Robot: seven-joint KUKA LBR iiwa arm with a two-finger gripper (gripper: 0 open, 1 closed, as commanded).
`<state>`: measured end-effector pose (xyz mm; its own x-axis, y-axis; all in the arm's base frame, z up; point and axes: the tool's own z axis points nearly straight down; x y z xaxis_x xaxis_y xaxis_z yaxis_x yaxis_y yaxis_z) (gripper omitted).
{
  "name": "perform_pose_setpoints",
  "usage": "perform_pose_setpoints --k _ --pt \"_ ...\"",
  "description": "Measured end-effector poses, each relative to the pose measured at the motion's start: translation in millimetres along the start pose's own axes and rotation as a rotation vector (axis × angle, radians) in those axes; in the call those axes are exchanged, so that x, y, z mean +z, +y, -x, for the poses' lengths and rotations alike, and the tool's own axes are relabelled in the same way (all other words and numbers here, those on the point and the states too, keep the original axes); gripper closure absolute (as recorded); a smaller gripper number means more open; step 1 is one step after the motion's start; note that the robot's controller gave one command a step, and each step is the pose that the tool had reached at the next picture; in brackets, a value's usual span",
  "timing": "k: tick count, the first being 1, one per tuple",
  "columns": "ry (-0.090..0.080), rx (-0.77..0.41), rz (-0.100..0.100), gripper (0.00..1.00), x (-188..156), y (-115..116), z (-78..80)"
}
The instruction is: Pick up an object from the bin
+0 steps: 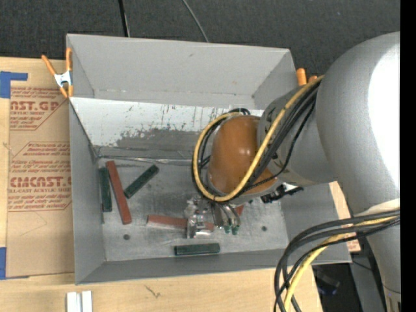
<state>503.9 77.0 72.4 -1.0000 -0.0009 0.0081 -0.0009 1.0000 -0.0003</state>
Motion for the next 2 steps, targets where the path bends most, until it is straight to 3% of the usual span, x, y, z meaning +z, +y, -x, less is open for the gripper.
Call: perform_pose_setpoints --k 1,2 --pt "0.000 0.000 0.000 1.00 0 0 0.1" --pt "-0.011 -0.010 0.002 1.00 -151 9 1.6"
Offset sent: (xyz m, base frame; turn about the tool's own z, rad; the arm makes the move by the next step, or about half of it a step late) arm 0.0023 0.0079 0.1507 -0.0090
